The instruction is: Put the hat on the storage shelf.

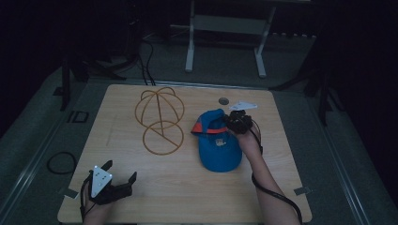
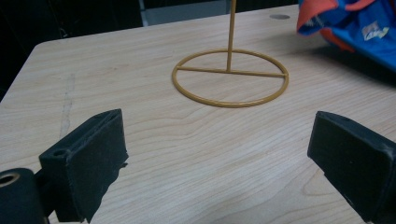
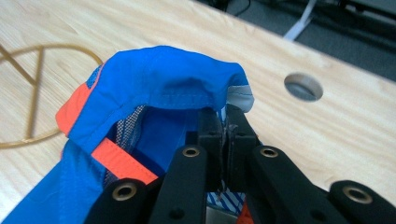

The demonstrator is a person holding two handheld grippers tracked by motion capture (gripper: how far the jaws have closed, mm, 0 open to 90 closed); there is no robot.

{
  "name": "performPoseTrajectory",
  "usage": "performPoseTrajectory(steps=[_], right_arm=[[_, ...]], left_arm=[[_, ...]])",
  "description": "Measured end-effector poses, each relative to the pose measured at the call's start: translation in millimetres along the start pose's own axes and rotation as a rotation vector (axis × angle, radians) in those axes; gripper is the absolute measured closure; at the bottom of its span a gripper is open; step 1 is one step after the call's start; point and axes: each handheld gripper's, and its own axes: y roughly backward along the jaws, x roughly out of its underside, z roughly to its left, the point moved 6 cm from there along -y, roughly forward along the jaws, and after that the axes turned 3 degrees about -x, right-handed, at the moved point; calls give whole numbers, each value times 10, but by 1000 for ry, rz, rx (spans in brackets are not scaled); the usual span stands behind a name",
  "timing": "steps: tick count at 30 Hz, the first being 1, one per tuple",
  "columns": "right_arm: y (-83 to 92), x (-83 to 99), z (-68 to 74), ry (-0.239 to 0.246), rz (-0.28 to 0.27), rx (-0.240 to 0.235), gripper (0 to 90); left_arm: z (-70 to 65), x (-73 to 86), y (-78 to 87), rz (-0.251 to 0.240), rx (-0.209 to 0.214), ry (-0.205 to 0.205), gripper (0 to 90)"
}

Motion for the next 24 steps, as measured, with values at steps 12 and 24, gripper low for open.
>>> performPoseTrajectory(steps=[12,24], right_arm=[[510,-338,104,15,-126,-11,877],[1007,-571,186,54,-236,-5,878]], left_arm=[[-67,-39,10,19,34,0,54],[-312,-359,105,-23,176,-15,60]])
